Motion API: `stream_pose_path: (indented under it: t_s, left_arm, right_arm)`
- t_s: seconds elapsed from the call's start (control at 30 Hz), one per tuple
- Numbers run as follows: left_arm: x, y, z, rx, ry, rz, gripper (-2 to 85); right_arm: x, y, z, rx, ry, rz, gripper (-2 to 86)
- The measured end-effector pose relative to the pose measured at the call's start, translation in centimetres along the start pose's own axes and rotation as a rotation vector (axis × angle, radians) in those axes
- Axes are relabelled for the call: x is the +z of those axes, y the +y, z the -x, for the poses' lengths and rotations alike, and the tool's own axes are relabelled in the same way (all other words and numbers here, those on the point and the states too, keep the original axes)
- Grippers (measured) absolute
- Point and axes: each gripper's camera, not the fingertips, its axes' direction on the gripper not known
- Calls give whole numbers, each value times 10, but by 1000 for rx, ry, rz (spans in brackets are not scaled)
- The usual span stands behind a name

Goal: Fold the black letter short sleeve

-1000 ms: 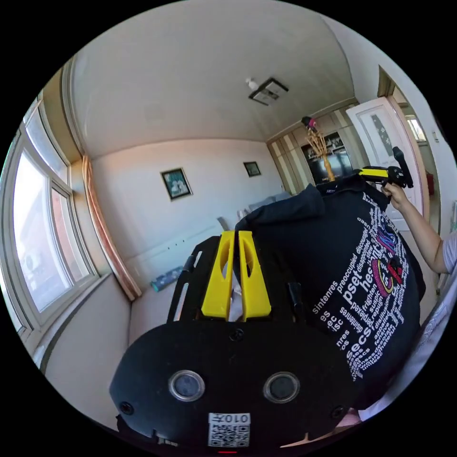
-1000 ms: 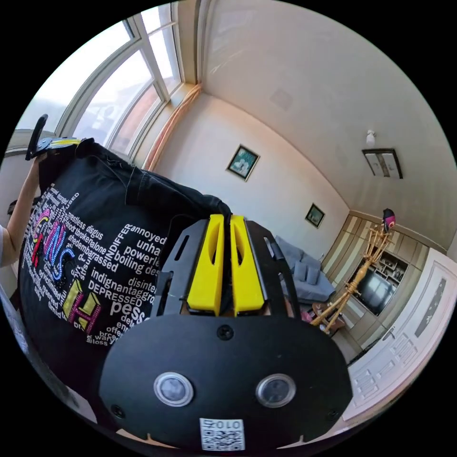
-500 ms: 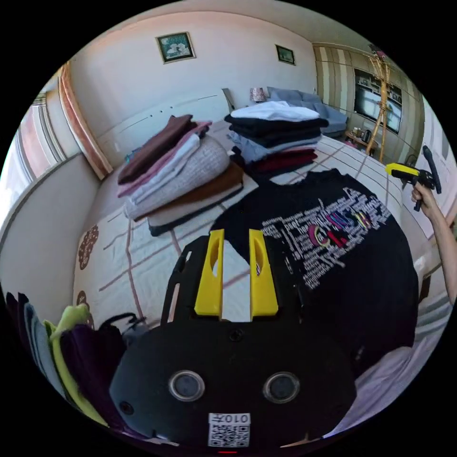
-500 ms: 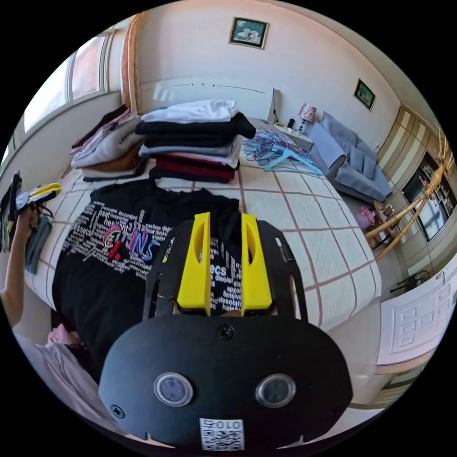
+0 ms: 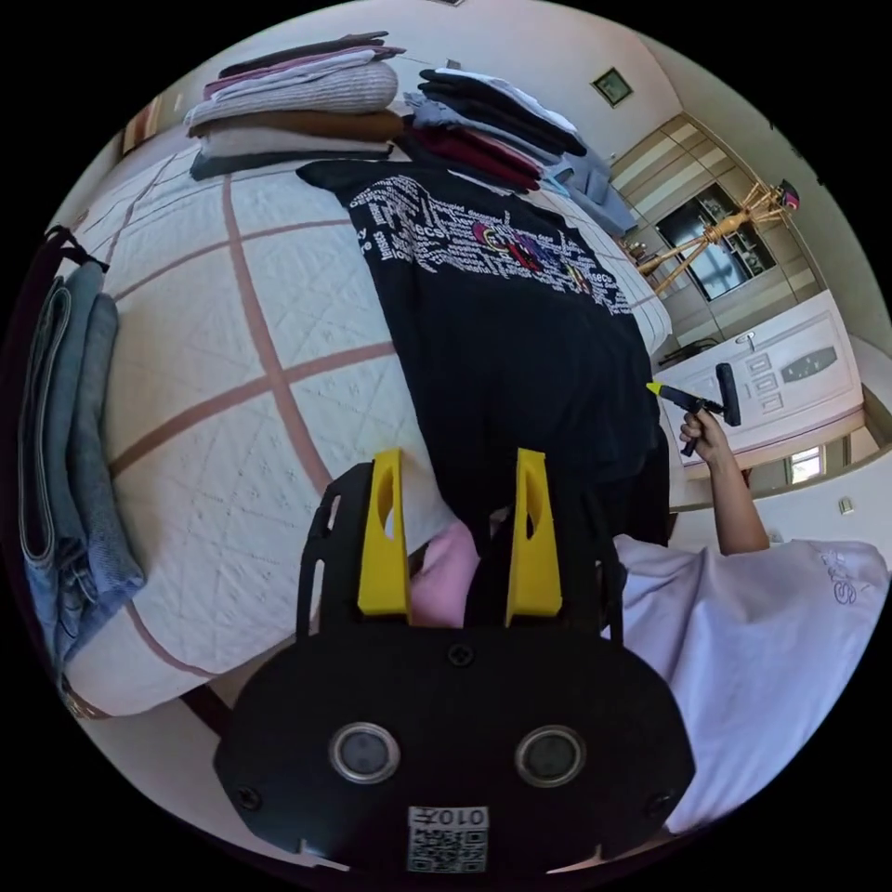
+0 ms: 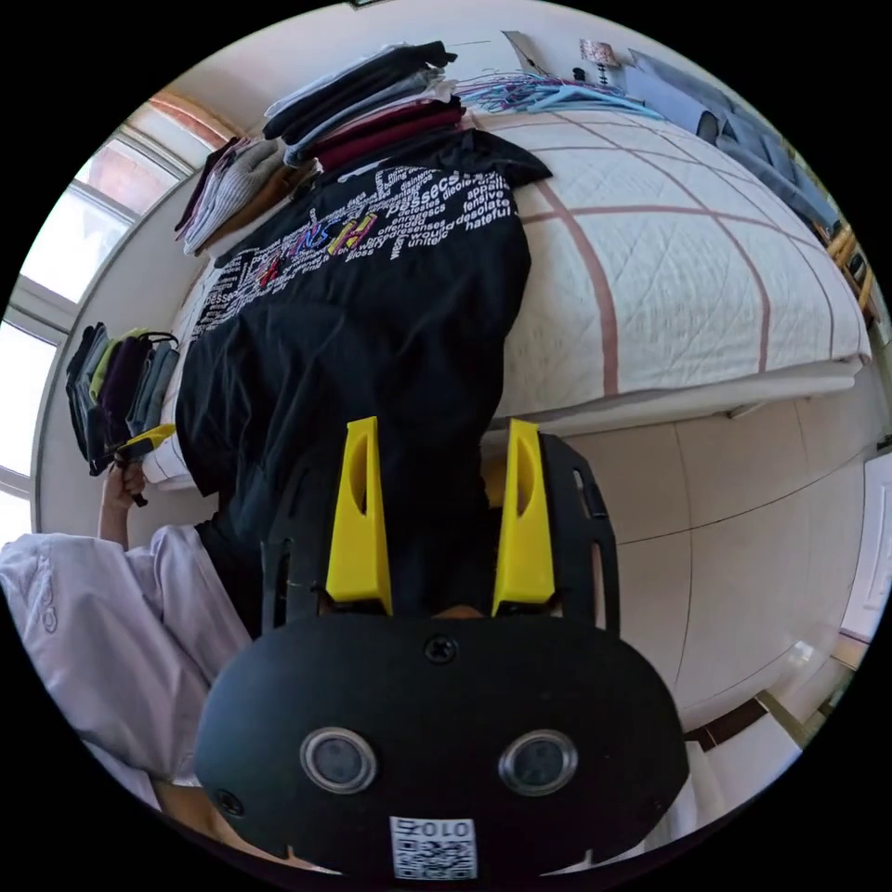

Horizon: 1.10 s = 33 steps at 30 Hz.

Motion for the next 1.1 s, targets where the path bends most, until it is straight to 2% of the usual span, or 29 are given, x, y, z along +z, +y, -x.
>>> stream_pose_path:
  t_s: [0.17,0.37,0.47,0.53,0.7,0.83,0.93,1.1]
  left_arm:
    - [11,3,11,17,17,97,115]
    - [11,12,41,-17,-98,75,48]
    - [3,17,52,30,-134,72,13]
    - [-5,19,62,58,-72,83,5]
    - [-77,27,108,113,332,-26,-2]
    - [-128,37,138,116,380,-75,-3]
    - [-147,48,157,116,485,-104,-3]
    - [-106,70,180,66,500,52,-3]
  right_arm:
    - [16,-14,0,-4,16,105,141]
    - [16,-21,3,-17,-39,104,67]
    - [9,-24,12,-59,-27,94,30]
    - [-3,-25,21,-89,-40,78,21]
    - [-56,-14,36,-128,-32,-3,14]
    - [-103,0,40,-123,-16,-18,11]
    - [-119,12,40,-107,-21,-5,11]
    - [-86,20,28,-52,-80,107,13]
